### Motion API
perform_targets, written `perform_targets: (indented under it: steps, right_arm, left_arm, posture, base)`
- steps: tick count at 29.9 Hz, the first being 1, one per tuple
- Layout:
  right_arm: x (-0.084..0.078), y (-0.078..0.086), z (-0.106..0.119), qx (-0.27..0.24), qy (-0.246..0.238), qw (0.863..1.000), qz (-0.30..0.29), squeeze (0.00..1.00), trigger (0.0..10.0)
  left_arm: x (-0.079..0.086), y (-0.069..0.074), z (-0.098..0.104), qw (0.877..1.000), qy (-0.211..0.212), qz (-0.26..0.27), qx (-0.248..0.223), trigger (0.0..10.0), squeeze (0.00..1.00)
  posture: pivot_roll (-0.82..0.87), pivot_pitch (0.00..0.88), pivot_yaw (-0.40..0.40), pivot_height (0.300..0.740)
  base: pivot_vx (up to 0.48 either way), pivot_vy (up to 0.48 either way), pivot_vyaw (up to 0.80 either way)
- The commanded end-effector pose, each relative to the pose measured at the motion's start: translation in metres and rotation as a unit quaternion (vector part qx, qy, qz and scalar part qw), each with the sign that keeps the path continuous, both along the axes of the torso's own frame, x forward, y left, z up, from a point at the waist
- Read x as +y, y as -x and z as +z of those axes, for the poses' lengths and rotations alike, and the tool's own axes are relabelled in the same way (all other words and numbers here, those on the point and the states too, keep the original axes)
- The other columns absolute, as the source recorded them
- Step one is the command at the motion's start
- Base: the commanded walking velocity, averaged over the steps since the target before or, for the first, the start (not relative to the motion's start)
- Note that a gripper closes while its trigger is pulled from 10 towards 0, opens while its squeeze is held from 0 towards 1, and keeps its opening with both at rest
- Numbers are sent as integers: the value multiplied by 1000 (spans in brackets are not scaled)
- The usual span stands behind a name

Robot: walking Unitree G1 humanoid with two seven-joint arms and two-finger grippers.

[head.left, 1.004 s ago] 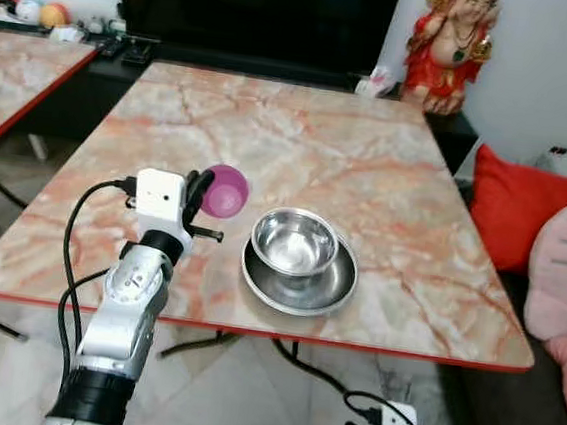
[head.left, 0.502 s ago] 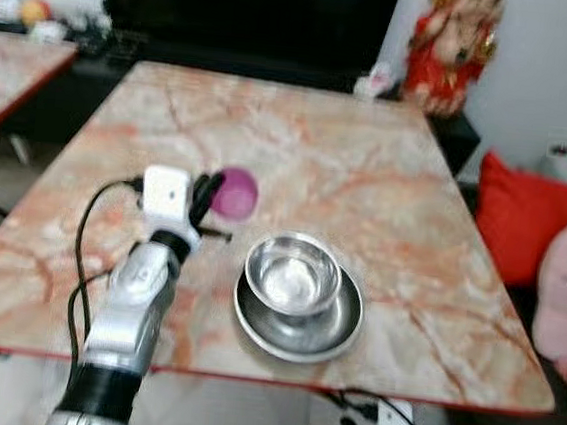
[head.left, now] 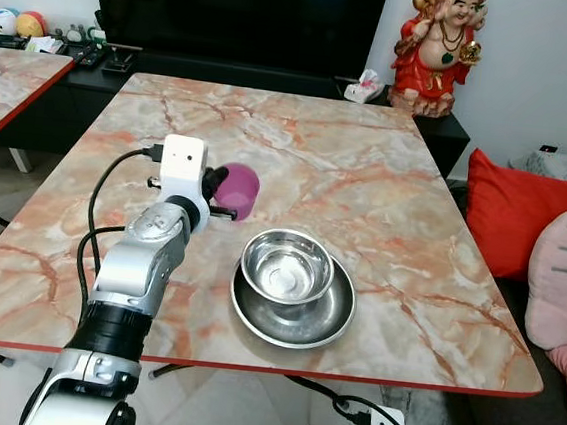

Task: Setting the table

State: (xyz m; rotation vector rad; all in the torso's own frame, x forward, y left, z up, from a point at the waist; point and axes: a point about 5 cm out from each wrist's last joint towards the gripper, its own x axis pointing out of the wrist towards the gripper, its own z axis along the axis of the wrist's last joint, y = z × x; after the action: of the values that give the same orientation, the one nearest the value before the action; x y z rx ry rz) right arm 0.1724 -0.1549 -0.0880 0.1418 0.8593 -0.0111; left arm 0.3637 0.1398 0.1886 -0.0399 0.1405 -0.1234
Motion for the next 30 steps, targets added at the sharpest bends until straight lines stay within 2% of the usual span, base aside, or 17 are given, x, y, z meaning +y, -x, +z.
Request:
perform_targets:
  steps: [1,2,5,10,14,18,30]
  right_arm:
    - [-3,1,-1,4,3,1000,1,0,10000]
    - [-3,0,0,3,3,1000,0,0,10000]
    - [-3,-2,1,2,4,1000,3,0,10000]
    - [-2,-2,1,3,3,1000,4,0,10000]
    - [-1,-2,0,6,2,1000,8,0,10000]
    - [0,-1,0,8,0,1000,6,0,10000]
    - [7,-3,0,15,-3,1000,11,0,10000]
  left_arm:
    - [0,-3,3,1000,0,10,18,10000,0]
    - [1,-3,3,999,-4,20,32,10000,0]
    - [3,-1,4,999,-16,27,39,10000,0]
    - [11,5,2,995,1,68,68,10000,0]
    - [14,11,-4,992,-1,77,96,10000,0]
    - [17,16,-6,989,23,90,112,10000,0]
    - [14,20,-7,988,27,81,129,10000,0]
  posture:
    - [126,0,-68,740]
    - [126,0,-72,740]
    - [132,0,-77,740]
    - [134,0,-81,740]
    - [137,0,-77,740]
    - [136,0,-76,740]
    - [131,0,-72,740]
  base:
    - [0,0,0]
    - [0,0,0]
    - [0,0,0]
    - [0,0,0]
    - [0,0,0]
    - [0,0,0]
    - [0,0,0]
